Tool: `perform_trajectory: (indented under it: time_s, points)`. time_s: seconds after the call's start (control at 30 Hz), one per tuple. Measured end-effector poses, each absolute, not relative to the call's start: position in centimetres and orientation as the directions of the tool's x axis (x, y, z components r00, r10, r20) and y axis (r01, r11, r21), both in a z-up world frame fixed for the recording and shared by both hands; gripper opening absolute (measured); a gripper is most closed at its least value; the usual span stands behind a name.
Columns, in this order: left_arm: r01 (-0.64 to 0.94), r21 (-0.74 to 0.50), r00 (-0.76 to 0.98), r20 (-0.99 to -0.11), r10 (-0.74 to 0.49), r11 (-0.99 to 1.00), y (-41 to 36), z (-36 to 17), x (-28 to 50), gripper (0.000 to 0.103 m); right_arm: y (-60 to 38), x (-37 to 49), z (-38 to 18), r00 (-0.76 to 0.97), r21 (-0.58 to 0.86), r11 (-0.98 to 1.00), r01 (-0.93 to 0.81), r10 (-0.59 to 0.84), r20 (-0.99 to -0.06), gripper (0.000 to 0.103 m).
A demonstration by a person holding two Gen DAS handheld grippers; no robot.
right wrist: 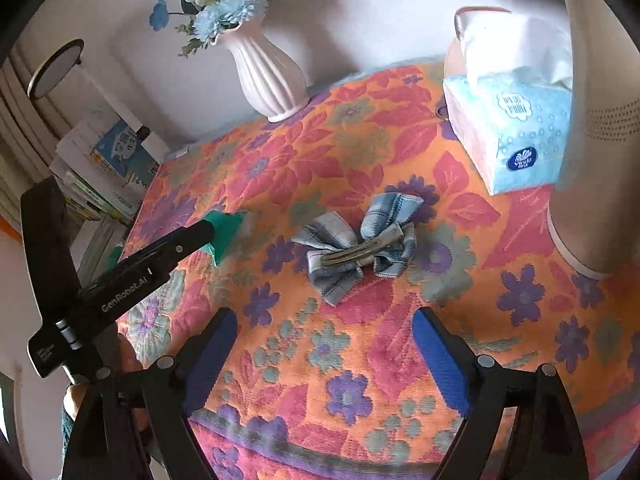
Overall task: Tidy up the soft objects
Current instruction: 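Grasp the green packet with the left gripper while the right gripper grasps the blue plaid bow clip, then carry the green packet and plaid bow to the brown bowl and open both grippers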
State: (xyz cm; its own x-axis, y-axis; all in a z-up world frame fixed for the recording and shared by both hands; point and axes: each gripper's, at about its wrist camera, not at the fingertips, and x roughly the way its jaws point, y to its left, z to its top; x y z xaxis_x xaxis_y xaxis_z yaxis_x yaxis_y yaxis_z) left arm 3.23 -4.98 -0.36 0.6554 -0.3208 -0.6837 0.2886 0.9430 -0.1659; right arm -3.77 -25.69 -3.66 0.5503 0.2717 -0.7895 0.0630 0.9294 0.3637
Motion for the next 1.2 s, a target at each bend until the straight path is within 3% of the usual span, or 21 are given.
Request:
perform_trajectory:
  time_s: [0.17, 0.37, 0.47, 0.53, 0.63, 0.73, 0.97, 1.0, 1.07, 1.1, 1.2]
  points:
    - [0.291, -0.145, 0.666, -0.679, -0.309, 0.946, -5.2, -0.3, 3.0, 0.043, -24.9, -0.1, -4.1, 0.515, 0.348, 0.934, 0.085, 0.258, -0.817, 0.087]
    - [0.288, -0.127, 0.664, -0.688, -0.294, 0.949, -5.3, -0.4, 3.2, 0.043, -23.5, 4.5, -4.8, 0.470, 0.170, 0.983, 0.071, 0.117, -0.875, 0.083]
    - [0.290, -0.125, 0.665, -0.687, -0.294, 0.949, -5.3, -0.3, 3.2, 0.043, -23.5, 4.5, -4.9, 0.494, 0.130, 0.987, 0.097, 0.065, -0.867, 0.068]
    - [0.290, -0.122, 0.665, -0.687, -0.292, 0.949, -5.4, -0.4, 3.3, 0.043, -23.6, 4.2, -5.0, 0.519, 0.075, 0.991, 0.115, 0.004, -0.855, 0.049]
    - [0.293, -0.116, 0.656, -0.698, -0.287, 0.949, -5.6, -0.6, 3.5, 0.043, -23.4, 3.7, -4.7, 0.538, 0.004, 0.992, 0.130, -0.067, -0.840, 0.030]
    - [0.306, -0.121, 0.649, -0.700, -0.299, 0.944, -5.7, -0.6, 3.5, 0.041, -24.1, 2.7, -4.1, 0.556, 0.058, 0.991, 0.118, -0.017, -0.831, 0.024]
    - [0.351, -0.137, 0.619, -0.708, -0.340, 0.926, -6.0, -0.5, 3.0, 0.038, -25.9, -2.4, -2.6, 0.608, 0.167, 0.982, 0.083, 0.083, -0.790, 0.024]
    - [0.350, -0.113, 0.623, -0.713, -0.321, 0.930, -6.4, -0.5, 2.9, 0.042, -25.9, -2.8, -2.5, 0.609, 0.176, 0.981, 0.080, 0.091, -0.788, 0.024]
    - [0.357, -0.086, 0.593, -0.749, -0.297, 0.930, -7.1, -1.2, 3.2, 0.060, -26.3, -3.4, -2.7, 0.612, 0.184, 0.981, 0.068, 0.104, -0.784, 0.024]
    - [0.358, -0.078, 0.575, -0.767, -0.286, 0.930, -7.3, -1.5, 3.5, 0.075, -26.5, -3.7, -2.9, 0.609, 0.181, 0.981, 0.066, 0.104, -0.786, 0.024]
    - [0.342, -0.008, 0.593, -0.773, -0.223, 0.940, -7.9, -1.9, 3.7, 0.075, -27.1, -3.8, -4.0, 0.578, 0.214, 0.973, 0.083, 0.128, -0.806, 0.024]
